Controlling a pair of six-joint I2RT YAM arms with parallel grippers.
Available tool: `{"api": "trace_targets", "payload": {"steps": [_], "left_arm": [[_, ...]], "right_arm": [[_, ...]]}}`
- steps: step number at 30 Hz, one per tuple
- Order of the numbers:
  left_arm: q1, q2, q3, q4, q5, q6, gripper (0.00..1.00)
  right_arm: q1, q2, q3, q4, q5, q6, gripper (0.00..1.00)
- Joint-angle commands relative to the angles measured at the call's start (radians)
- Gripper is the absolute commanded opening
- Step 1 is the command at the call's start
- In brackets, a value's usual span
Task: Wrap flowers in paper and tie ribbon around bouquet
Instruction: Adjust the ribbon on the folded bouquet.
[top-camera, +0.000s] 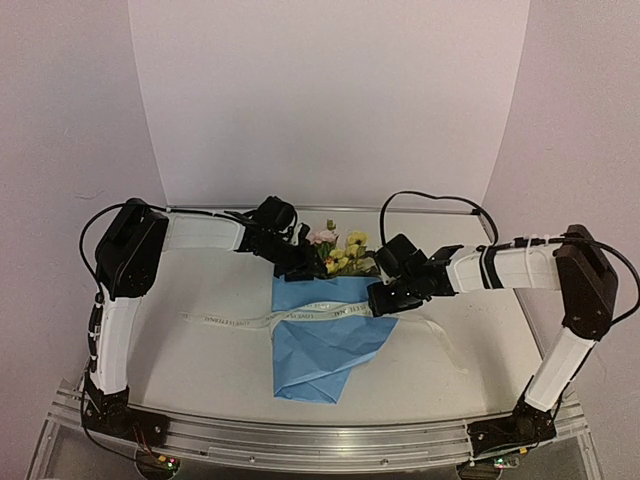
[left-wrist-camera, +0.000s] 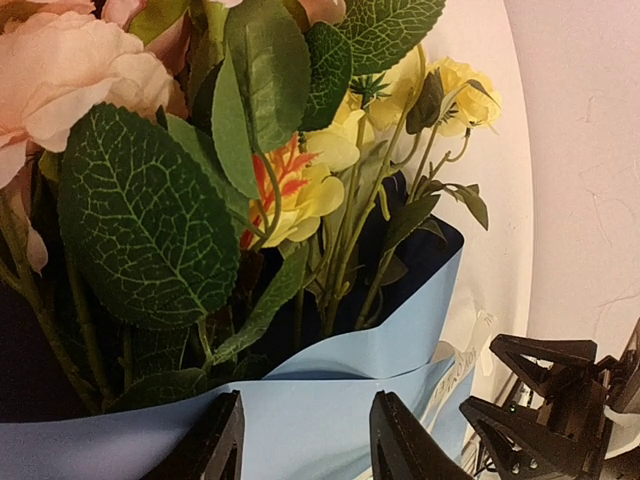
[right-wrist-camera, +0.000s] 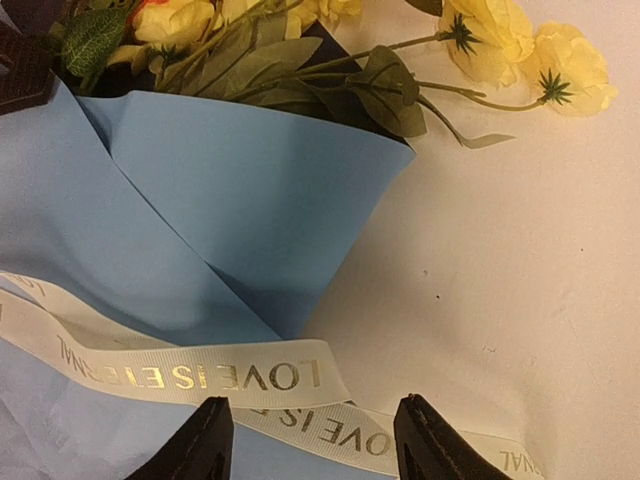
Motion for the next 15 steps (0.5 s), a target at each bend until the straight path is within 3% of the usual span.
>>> {"api": "trace_targets", "payload": {"steps": [1,9,15], "left_arm": [[-0.002,0.011,0.047,-0.002,-0.01,0.002,0.45],[-0.001,0.015,0.049,-0.002,-0.009,0.002,0.45],[-0.001,0.021,0.047,-0.002,-0.011,-0.002,0.44]], "right_arm": [[-0.008,0.022,0.022,0.042,-0.028,-0.017,0.58],[-0.042,0.111,0.066,0.07,-0.113,-0.019,0.54],[-0.049,0.108,0.068,0.074,-0.076,-0.005,0.4]]}}
